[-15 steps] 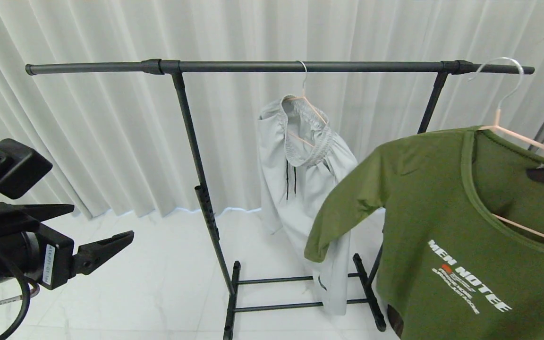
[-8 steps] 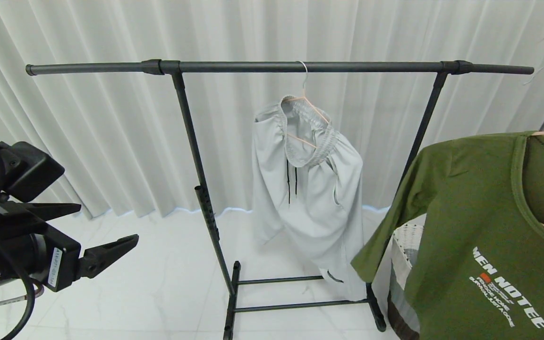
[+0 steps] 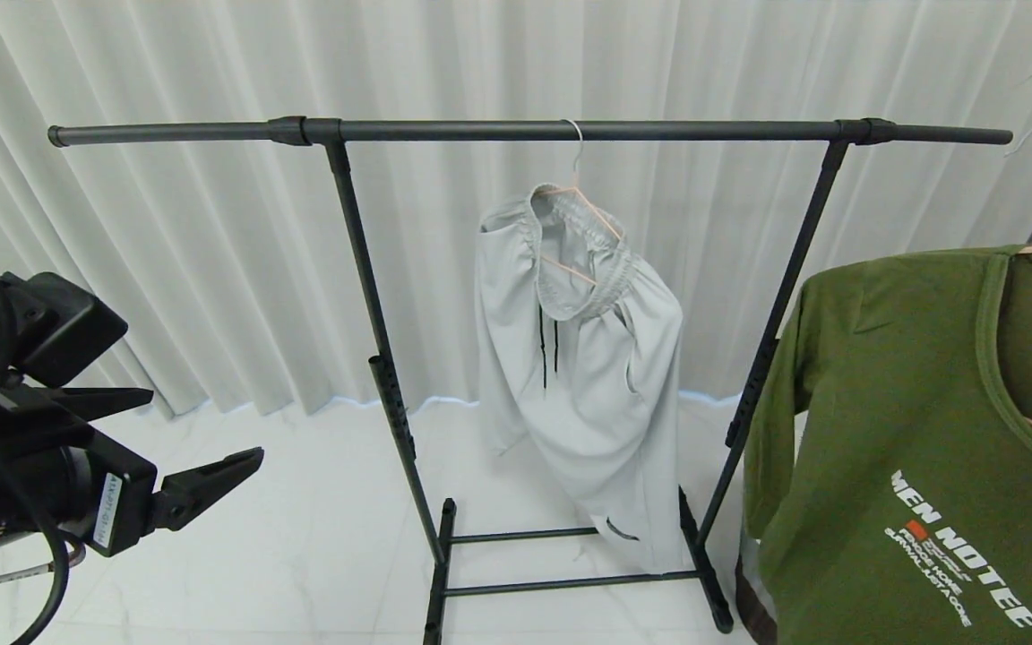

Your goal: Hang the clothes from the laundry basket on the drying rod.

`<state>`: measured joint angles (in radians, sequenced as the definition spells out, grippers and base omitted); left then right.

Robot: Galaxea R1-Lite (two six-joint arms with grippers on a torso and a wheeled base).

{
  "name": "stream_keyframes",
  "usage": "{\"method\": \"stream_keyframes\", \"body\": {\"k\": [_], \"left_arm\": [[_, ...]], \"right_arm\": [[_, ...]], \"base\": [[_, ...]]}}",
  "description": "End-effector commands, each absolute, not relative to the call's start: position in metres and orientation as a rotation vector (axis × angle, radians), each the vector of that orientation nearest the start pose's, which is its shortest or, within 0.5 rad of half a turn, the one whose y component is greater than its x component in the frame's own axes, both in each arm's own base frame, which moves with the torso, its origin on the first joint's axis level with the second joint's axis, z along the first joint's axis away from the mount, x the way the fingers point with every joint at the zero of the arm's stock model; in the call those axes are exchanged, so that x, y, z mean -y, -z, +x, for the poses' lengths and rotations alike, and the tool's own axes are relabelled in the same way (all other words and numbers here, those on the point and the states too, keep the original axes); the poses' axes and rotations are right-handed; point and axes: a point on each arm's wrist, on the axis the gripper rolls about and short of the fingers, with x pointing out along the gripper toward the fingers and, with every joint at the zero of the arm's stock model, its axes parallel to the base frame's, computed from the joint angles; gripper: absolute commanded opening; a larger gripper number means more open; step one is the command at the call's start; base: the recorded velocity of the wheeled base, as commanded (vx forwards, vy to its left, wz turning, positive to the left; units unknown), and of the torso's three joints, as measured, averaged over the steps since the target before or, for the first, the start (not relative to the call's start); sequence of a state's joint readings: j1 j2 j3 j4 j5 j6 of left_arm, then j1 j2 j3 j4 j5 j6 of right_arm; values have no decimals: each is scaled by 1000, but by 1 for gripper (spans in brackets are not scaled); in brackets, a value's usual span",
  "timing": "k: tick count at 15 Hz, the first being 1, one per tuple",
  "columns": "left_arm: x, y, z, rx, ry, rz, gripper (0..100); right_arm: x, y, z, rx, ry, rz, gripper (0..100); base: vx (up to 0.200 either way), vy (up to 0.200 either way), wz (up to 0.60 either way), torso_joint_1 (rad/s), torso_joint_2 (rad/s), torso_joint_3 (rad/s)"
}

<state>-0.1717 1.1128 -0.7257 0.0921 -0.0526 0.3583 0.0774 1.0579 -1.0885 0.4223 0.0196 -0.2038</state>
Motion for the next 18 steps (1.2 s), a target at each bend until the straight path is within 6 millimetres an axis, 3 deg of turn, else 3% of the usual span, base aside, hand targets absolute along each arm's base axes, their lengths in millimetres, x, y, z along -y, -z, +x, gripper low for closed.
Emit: {"method": "stream_keyframes", "body": {"k": [1,12,18], "left_arm": [[27,-224,146,-444,305,380,100],[27,-224,147,-445,299,381,100],[29,-224,145,-436,321,385,100]], "right_arm": [[-10,-303,121,-385,-137,-213,0],[-11,-290,125,-376,-147,-215,0],[-14,-286,135,-340,-212,-201,0]], "base": [[200,0,0,-17,-7,12],[200,0,0,5,3,2],[0,0,0,0,0,0]]}}
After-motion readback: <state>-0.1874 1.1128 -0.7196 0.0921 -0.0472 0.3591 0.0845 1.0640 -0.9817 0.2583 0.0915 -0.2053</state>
